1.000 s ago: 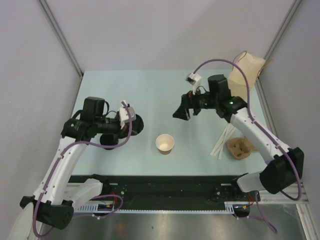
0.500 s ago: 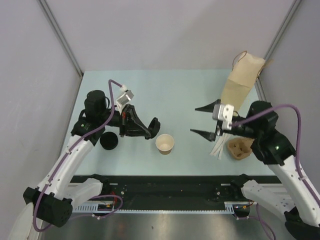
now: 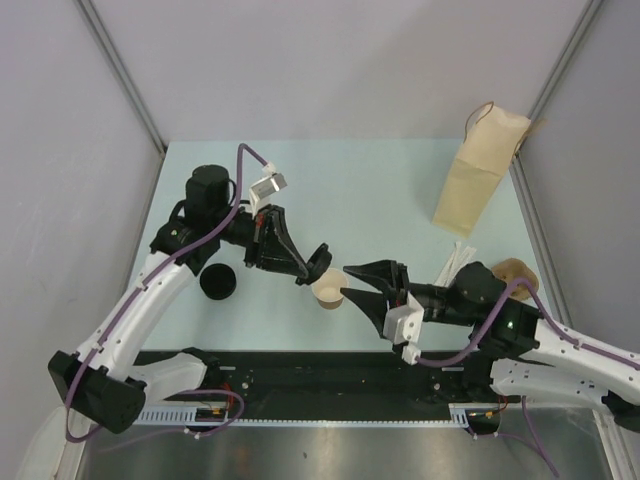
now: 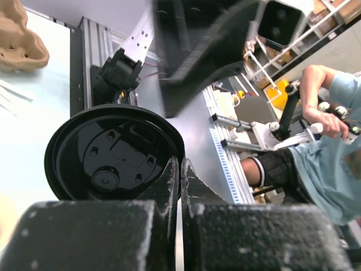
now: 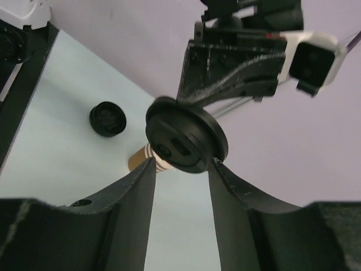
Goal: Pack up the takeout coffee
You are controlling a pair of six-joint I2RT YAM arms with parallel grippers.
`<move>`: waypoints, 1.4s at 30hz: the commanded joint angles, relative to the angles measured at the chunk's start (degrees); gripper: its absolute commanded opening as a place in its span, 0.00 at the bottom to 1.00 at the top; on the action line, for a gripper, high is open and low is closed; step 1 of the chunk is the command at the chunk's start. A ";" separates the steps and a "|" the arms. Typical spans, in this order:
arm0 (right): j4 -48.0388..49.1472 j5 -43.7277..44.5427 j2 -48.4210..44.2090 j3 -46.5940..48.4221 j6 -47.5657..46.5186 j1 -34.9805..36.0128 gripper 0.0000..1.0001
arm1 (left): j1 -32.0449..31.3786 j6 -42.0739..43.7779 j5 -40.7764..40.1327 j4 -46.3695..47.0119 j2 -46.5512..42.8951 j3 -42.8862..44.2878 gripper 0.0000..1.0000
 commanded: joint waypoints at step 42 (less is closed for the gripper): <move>19.29 5.54 4.51 -8.46 -22.46 6.68 0.38 | -1.06 15.04 13.91 -19.07 -0.56 1.87 0.00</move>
